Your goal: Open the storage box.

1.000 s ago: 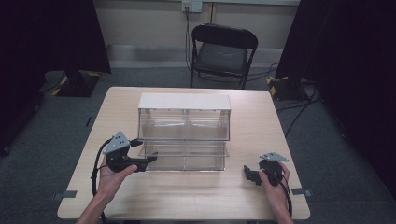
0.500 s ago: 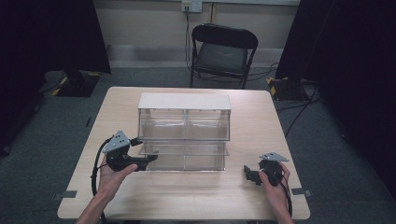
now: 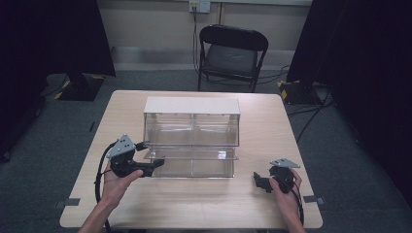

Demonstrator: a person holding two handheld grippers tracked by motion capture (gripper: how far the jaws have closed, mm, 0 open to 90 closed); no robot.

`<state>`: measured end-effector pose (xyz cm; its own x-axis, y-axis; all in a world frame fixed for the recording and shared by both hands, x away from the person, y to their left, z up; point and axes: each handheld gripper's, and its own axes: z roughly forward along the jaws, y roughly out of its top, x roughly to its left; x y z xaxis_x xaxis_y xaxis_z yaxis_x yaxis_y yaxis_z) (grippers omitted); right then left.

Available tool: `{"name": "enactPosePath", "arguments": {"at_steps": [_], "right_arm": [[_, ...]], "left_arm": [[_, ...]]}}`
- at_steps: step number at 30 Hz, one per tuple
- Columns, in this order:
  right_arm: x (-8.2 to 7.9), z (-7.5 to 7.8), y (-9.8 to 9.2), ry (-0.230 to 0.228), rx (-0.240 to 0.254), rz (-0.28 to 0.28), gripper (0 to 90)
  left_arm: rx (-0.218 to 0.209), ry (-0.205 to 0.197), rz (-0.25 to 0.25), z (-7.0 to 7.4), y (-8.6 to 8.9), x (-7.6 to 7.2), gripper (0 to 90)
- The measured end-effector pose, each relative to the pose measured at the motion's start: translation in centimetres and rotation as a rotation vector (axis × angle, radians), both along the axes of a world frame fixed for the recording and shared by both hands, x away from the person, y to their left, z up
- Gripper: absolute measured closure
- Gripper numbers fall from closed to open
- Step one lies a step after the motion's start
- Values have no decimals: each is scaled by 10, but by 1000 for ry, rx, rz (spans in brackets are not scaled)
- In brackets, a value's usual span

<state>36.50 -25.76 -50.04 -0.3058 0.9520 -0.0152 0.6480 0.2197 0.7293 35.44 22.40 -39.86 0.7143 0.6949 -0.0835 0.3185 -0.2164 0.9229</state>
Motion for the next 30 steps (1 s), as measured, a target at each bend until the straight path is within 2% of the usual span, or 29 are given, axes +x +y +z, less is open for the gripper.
{"name": "enactPosePath", "arguments": {"at_steps": [4,30], "right_arm": [[0,0,0,0,0,0,87],[0,0,0,0,0,0,87]], "left_arm": [[-19,-1,4,2,0,0,148],[-29,-13,3,8,1,3,144]]}}
